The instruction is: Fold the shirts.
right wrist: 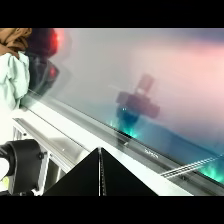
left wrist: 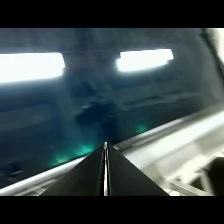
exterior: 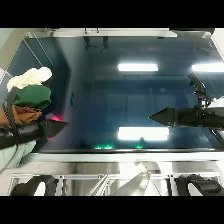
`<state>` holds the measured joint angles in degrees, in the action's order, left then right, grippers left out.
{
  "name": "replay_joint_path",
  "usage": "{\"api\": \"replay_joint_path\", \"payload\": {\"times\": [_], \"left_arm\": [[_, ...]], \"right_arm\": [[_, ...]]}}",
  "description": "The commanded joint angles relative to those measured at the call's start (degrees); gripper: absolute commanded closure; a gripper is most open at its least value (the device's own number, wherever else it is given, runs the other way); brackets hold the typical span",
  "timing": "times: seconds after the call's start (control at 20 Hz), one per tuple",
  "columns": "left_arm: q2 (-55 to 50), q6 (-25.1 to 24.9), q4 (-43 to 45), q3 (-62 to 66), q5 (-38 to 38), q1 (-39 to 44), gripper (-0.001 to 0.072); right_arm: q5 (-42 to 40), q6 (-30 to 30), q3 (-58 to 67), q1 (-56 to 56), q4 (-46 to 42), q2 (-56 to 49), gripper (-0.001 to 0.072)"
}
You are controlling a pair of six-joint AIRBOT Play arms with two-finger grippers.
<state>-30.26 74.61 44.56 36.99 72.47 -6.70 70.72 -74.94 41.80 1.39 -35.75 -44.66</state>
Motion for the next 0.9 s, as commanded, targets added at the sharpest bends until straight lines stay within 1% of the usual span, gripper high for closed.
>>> {"api": "replay_joint_path", "payload": {"times": [0.0, 0.05, 0.1, 0.15, 0.25, 0.3, 0.35, 0.45, 0.5, 0.6, 0.65, 0.7, 0.75, 0.85], "left_arm": [[-11.04, 3.76, 20.74, 14.75, -0.70, -0.31, 0.0656], [-16.06, 4.15, 27.04, 21.77, -0.74, -1.31, 0.0406], [-21.99, 4.15, 32.70, 29.64, -1.31, -3.23, 0.0198], [-27.63, 5.44, 37.20, 36.89, -2.29, -5.90, -0.0013], [-39.89, 9.53, 44.04, 51.65, -3.13, -13.20, -0.0010], [-46.36, 12.24, 44.26, 58.71, -2.40, -17.44, -0.0009], [-52.76, 14.08, 42.69, 64.94, -1.25, -21.27, -0.0008], [-63.21, 14.38, 36.83, 73.29, 0.39, -26.47, -0.0008], [-67.93, 14.21, 33.94, 76.17, -0.31, -28.06, -0.0008], [-74.99, 13.73, 34.18, 79.54, -4.74, -28.74, -0.0008], [-77.50, 13.35, 35.01, 79.93, -7.72, -28.68, -0.0008], [-79.73, 13.18, 35.47, 79.87, -10.43, -28.52, -0.0009], [-81.74, 13.16, 35.28, 79.87, -12.00, -28.50, -0.0009], [-85.96, 12.79, 35.08, 79.87, -13.40, -28.00, -0.0009]], "right_arm": [[-0.02, -0.02, -0.02, 0.07, 0.22, -0.04, 0.0697], [0.00, -0.02, -0.02, 0.07, 0.96, -0.04, 0.0698], [0.02, -0.02, -0.02, 0.07, 1.51, -0.02, 0.0698], [0.02, -0.02, -0.02, 0.07, 1.53, -0.02, 0.0698], [-0.46, -0.02, -0.02, 0.07, 1.99, -0.04, 0.0697], [-0.48, -0.04, -0.02, 0.07, 2.49, -0.04, 0.0697], [-0.44, -0.02, -0.02, 0.07, 2.89, -0.04, 0.0697], [-0.90, -0.02, -0.02, 0.07, 5.27, -0.04, 0.0697], [-1.07, -0.02, -0.02, 0.09, 6.03, -0.04, 0.0697], [-1.18, -0.04, -0.02, 0.07, 6.01, -0.13, 0.0685], [-1.57, -0.04, -0.02, 0.07, 6.01, -0.37, 0.0496], [-1.95, -0.04, -0.02, 0.07, 6.01, -0.66, 0.0258], [-1.97, -0.07, -0.02, 0.07, 6.03, -1.05, 0.0236], [-1.92, -1.46, -0.02, 0.09, 6.05, -2.14, 0.0235]]}}
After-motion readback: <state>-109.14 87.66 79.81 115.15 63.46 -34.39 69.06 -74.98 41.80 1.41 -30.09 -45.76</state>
